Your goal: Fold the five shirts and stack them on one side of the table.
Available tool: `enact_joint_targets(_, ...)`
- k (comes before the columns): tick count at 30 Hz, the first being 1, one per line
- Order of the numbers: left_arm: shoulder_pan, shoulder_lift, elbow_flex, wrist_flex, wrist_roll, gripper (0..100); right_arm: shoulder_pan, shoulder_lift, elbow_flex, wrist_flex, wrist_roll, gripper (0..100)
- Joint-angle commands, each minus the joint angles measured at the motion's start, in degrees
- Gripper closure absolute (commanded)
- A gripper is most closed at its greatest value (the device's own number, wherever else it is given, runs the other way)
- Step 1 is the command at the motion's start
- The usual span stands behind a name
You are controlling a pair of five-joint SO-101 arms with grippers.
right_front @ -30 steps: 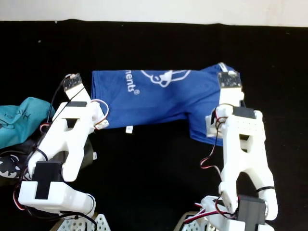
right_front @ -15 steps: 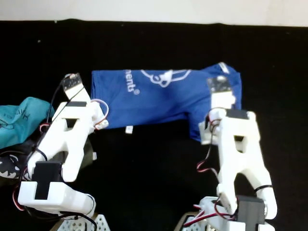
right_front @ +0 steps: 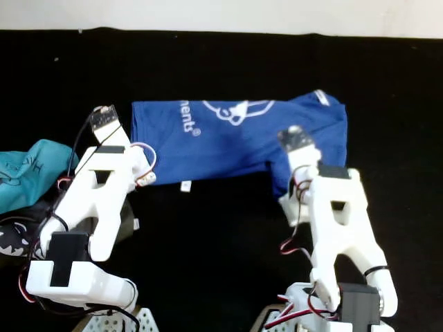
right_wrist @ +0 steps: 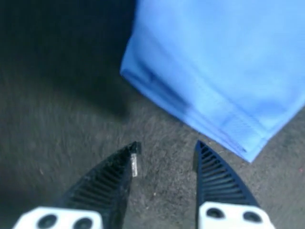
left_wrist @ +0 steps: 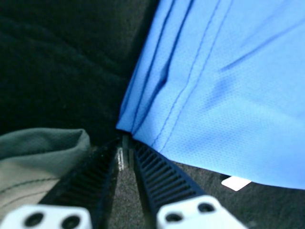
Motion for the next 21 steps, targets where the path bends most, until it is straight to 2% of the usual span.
enact_joint_targets(1,-0.57,0.40,-0.04,-0.88,0.09,99,2.59,-1.63,1.45,-3.30,6.33,81.8)
enact_joint_targets(16,-0.57,0.40,-0.04,-0.88,0.00,99,3.30,-1.54,-0.84,-5.85,8.70,81.3)
enact_joint_targets(21,-0.57,0.40,-0.04,-0.88,0.00,99,3.30,-1.54,-1.36,-6.29,8.79,76.1)
